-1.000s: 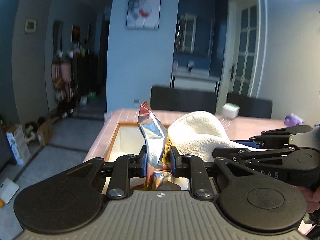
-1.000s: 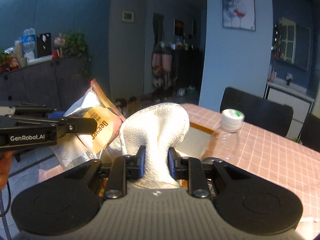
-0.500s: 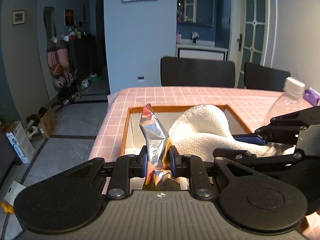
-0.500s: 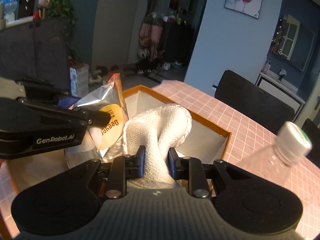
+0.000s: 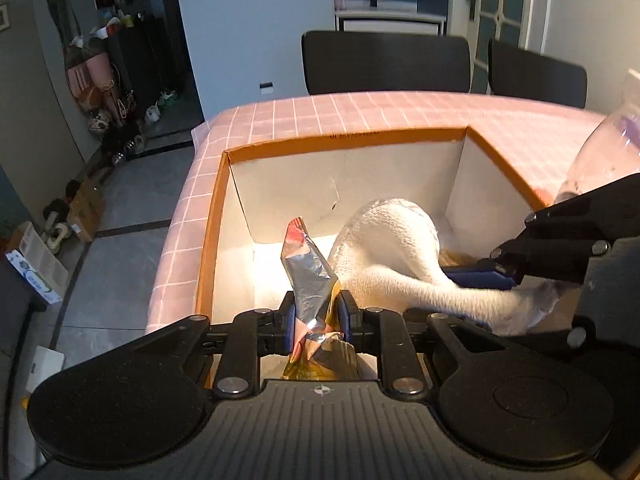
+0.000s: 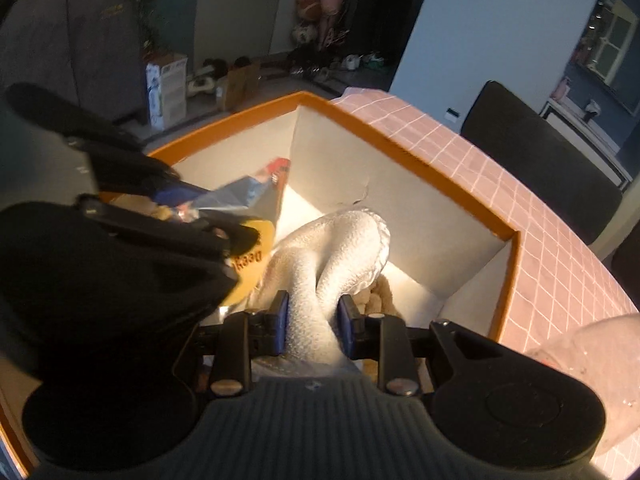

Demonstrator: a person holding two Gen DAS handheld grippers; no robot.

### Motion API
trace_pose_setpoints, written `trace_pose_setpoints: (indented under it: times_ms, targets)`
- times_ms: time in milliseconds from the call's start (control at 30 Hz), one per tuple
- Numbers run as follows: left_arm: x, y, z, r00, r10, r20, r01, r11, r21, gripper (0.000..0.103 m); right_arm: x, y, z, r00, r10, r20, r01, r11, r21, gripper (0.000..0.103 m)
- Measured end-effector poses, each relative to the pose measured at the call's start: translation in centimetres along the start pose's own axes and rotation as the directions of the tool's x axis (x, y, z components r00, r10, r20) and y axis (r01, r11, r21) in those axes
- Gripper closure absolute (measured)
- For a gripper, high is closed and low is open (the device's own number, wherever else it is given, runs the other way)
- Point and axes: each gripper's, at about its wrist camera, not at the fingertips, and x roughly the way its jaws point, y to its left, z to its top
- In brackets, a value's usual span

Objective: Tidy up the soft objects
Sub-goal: 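Carry mitt and packet over the orange box and open both grippers, then move both tools back from the box toward the remaining table items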

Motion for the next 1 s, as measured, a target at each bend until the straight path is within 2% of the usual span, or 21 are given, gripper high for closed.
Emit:
trace_pose_setpoints:
  times_ms: [200,300,333,433,600,700,867,1000]
  targets:
    - [0.6,-0.3,0.5,0.999,0.015,-0.051,-0.016,1.000,-0.005,0.080,1.6,-1.4,0.4,0.995,0.059,-0.087,-0.055,0.997,0.045,0.075]
    - [0.7,0.1,0.7,0.999,0.006,-0.051,-0.006,1.000,-0.003,0.077,1.4,-1.1,0.1,0.995,0.056,-0.085,-0.052,0.998,0.045,0.070]
    - [0.5,0.1,0.7,0.999,0.001,-0.046,-0.001,1.000,-0.005,0.076,1.4,-1.0,0.1,0.995,0.050,-0.081,-0.047,0.998,0.043,0.065]
    - [0.1,0.1,0.7,1.000,0.003,-0.023,-0.003,1.000,-0.008,0.069,0.9,-0.9,-0.1,0.998,0.023,-0.051,-0.021,0.999,0.048,0.054]
    - [-2.0,0.7,1.1,1.000,0.009,0.026,-0.008,1.000,-0.031,0.056,0.0,-0.8,0.0,1.000,0.019,-0.024,-0.018,0.998,0.053,0.052]
    - [-4.0,0.7,1.3,0.998,0.010,0.060,-0.009,1.000,-0.024,0.049,-1.6,-0.6,0.0,0.999,0.019,0.026,-0.020,0.999,0.045,0.046]
    - [-6.6,0.6,1.6,0.993,0.020,0.113,-0.016,0.999,-0.036,0.048,-5.0,0.2,-0.2,0.992,-0.002,0.125,0.002,1.000,-0.003,0.044]
    - [-9.1,0.2,1.4,0.981,0.033,0.193,-0.021,0.998,-0.065,0.048,-8.3,0.5,-0.9,0.979,-0.006,0.204,0.010,1.000,-0.015,0.043]
